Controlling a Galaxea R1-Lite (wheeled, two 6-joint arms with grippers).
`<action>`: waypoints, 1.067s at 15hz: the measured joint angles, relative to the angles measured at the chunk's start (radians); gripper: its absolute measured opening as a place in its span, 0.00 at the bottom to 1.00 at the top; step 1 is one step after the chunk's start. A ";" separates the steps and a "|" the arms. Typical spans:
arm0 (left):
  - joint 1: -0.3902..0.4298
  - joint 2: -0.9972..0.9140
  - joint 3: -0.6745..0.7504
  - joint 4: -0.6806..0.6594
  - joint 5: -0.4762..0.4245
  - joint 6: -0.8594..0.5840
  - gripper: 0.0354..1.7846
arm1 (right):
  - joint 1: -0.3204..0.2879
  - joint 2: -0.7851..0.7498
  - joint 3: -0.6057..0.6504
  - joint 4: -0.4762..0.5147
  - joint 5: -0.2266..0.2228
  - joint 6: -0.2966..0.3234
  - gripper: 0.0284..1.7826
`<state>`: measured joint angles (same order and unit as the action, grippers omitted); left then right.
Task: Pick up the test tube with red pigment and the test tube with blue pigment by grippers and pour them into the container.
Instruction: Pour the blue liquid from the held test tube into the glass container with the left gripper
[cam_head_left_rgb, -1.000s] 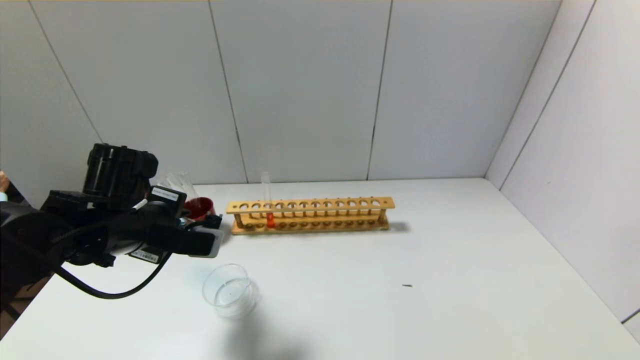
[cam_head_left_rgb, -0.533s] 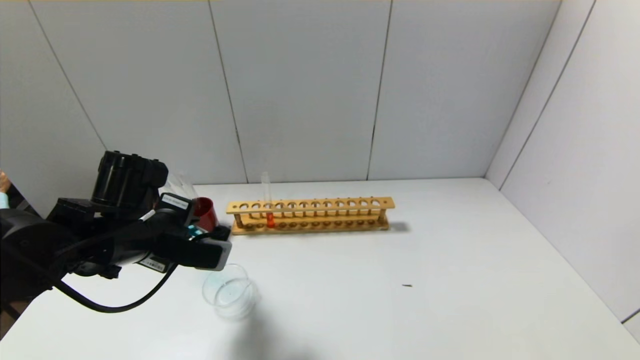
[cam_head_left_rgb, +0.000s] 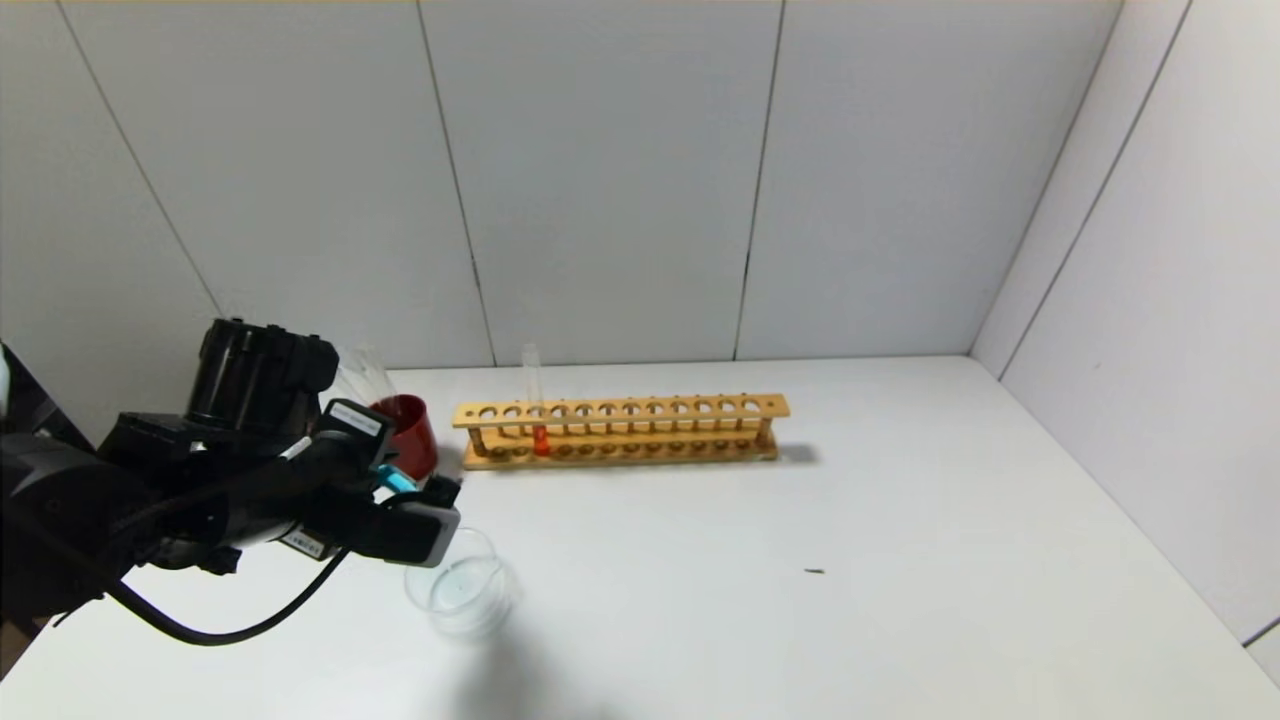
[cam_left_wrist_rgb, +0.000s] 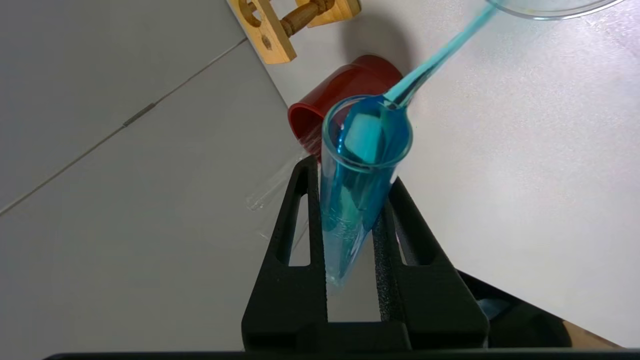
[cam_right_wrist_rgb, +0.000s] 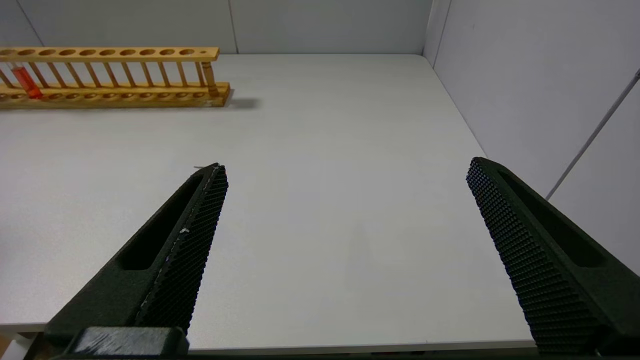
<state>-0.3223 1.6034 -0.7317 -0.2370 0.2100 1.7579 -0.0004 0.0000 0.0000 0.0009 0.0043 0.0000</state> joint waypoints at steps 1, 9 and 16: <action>0.000 0.005 0.010 -0.028 -0.001 0.004 0.16 | 0.000 0.000 0.000 0.000 0.000 0.000 0.98; 0.009 0.048 0.030 -0.082 -0.008 0.052 0.16 | 0.000 0.000 0.000 0.000 0.000 0.000 0.98; 0.014 0.058 0.041 -0.137 -0.008 0.158 0.16 | 0.000 0.000 0.000 0.000 0.000 0.000 0.98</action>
<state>-0.3079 1.6615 -0.6906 -0.3738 0.2023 1.9162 -0.0009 0.0000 0.0000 0.0009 0.0043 0.0000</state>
